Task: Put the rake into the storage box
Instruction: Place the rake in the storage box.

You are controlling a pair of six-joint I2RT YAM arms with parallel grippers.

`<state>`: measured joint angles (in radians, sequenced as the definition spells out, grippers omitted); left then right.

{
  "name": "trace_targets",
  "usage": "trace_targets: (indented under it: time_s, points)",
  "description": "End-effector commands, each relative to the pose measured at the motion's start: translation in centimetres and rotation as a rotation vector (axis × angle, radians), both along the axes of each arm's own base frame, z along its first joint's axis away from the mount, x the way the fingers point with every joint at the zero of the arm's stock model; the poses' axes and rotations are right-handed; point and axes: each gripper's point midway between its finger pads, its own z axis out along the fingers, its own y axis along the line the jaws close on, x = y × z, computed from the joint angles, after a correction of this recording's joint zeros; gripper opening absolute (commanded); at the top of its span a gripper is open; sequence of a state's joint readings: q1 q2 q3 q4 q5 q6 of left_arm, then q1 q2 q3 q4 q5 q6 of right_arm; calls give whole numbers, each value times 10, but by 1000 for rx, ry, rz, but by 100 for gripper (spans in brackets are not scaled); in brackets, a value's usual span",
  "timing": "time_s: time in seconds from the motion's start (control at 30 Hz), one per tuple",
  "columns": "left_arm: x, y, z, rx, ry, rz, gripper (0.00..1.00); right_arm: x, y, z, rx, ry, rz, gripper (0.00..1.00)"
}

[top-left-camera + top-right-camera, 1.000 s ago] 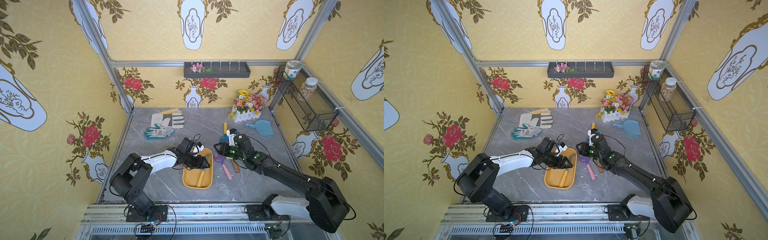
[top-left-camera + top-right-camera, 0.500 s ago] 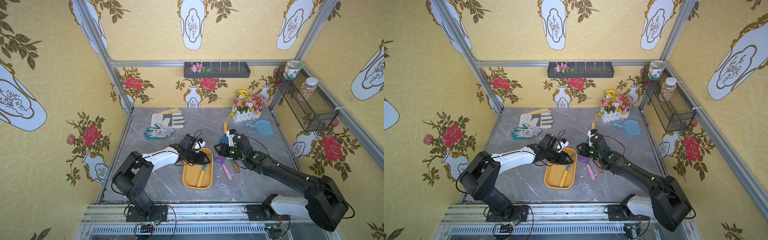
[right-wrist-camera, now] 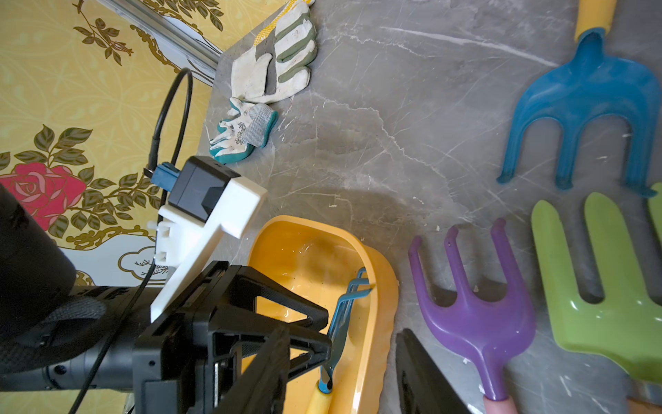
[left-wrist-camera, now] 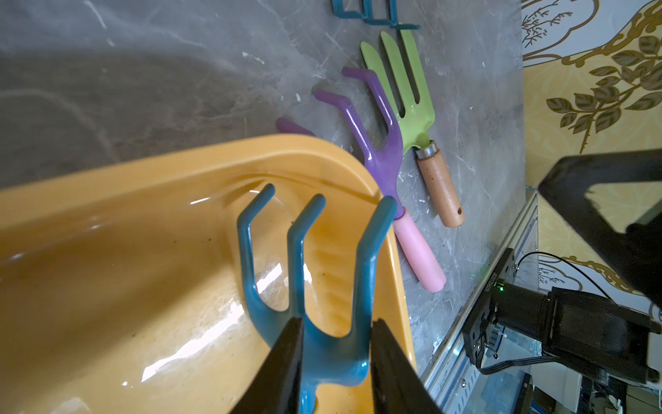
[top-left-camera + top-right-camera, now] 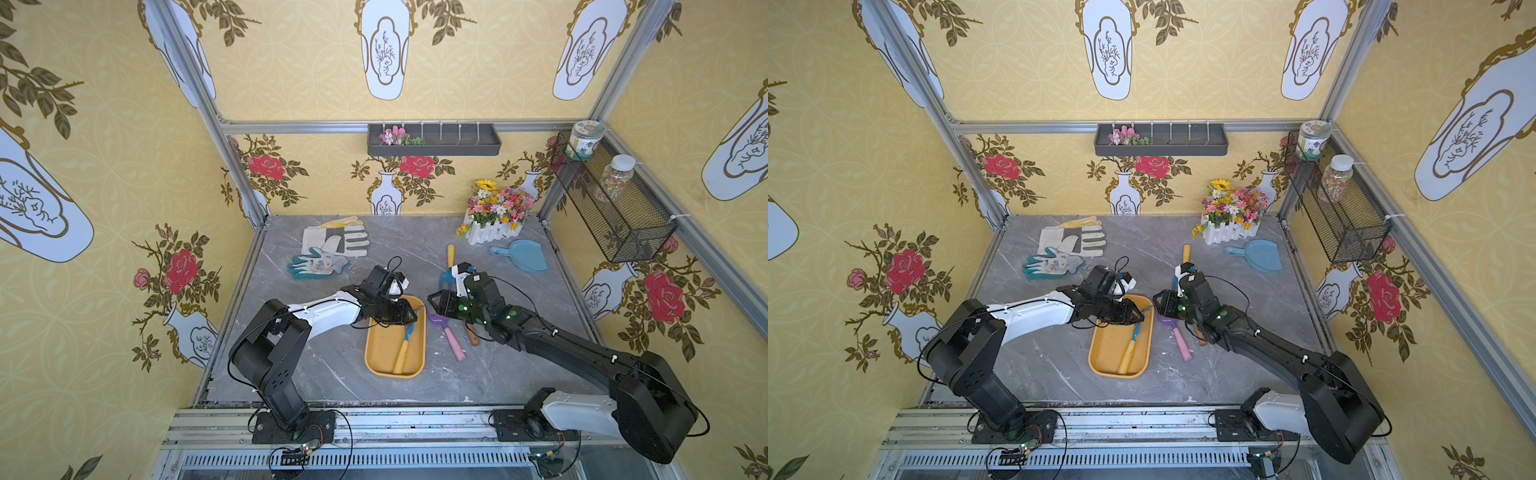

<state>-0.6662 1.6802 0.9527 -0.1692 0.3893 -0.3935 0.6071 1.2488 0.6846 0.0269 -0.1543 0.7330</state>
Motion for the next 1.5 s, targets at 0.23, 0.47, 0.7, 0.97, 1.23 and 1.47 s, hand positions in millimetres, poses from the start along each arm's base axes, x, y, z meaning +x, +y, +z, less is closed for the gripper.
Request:
trace_targets:
  time_s: [0.23, 0.47, 0.7, 0.97, 1.23, 1.47]
  points:
    - [4, -2, -3, 20, 10, -2, 54, 3, 4, 2, 23, -21, -5, 52]
    - [10, 6, -15, 92, -3, 36, 52, 3, 3, 3, 27, -28, -7, 52]
    - [13, 29, -29, 216, -20, 96, 49, 2, 2, 4, 27, -31, -12, 52]
    - [10, 31, -26, 228, -11, 95, 50, 2, 2, 2, 26, -25, -12, 52]
    - [21, 13, 60, 18, -215, 108, 64, -1, -16, -38, -139, 76, -86, 51]
    - [28, 20, 85, -69, -327, 192, 69, -21, -45, -84, -439, 219, -139, 52]
